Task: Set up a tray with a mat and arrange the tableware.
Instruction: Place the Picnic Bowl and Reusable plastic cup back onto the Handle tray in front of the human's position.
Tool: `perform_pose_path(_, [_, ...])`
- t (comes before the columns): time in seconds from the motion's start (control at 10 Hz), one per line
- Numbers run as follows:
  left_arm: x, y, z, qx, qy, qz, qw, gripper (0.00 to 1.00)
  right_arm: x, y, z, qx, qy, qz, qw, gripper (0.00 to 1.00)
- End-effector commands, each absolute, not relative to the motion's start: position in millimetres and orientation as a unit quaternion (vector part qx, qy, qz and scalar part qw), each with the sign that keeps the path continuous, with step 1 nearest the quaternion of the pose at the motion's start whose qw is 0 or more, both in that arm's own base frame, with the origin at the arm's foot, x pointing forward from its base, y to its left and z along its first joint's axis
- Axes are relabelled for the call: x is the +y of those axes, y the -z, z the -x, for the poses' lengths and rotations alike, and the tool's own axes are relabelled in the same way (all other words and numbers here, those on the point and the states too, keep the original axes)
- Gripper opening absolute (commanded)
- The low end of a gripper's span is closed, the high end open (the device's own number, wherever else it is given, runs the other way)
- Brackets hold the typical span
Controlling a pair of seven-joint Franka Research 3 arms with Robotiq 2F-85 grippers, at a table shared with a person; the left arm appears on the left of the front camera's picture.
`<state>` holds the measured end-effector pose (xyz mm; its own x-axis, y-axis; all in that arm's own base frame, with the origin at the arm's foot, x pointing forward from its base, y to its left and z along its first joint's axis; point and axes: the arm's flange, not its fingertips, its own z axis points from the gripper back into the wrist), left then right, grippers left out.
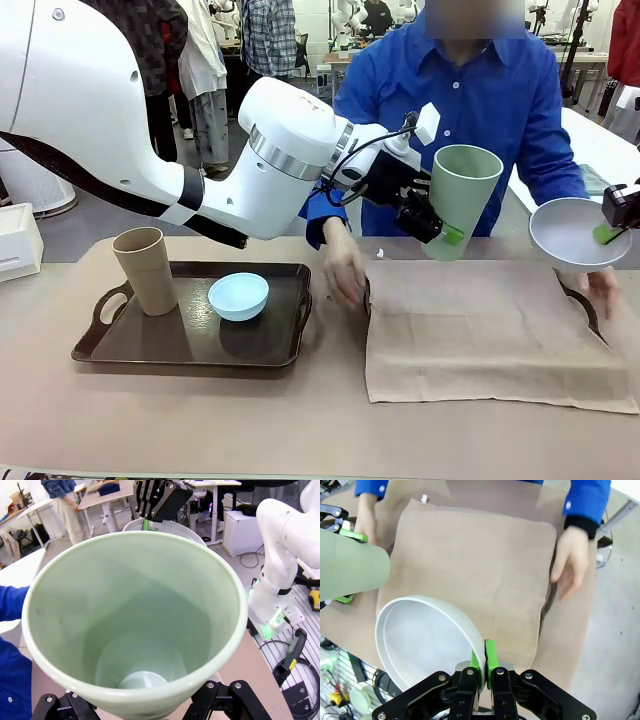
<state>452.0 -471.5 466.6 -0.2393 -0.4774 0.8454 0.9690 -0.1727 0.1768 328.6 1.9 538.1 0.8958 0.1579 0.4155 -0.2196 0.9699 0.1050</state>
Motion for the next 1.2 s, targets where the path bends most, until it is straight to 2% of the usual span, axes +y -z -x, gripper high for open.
perform_pose_path(0.0, [-473.7,-468.9,-452.9,-0.375,0.696,0.325,0.518,0.00,2.0,-537.2,-329.4,-0.209,-0.096,-0.071,0.971,0.00])
perform_pose_path(1.1, [-473.7,-468.9,-452.9,-0.375,0.696,0.325,0.518,0.00,2.0,-537.2,-329.4,-0.209,-0.096,-0.071,0.971,0.00])
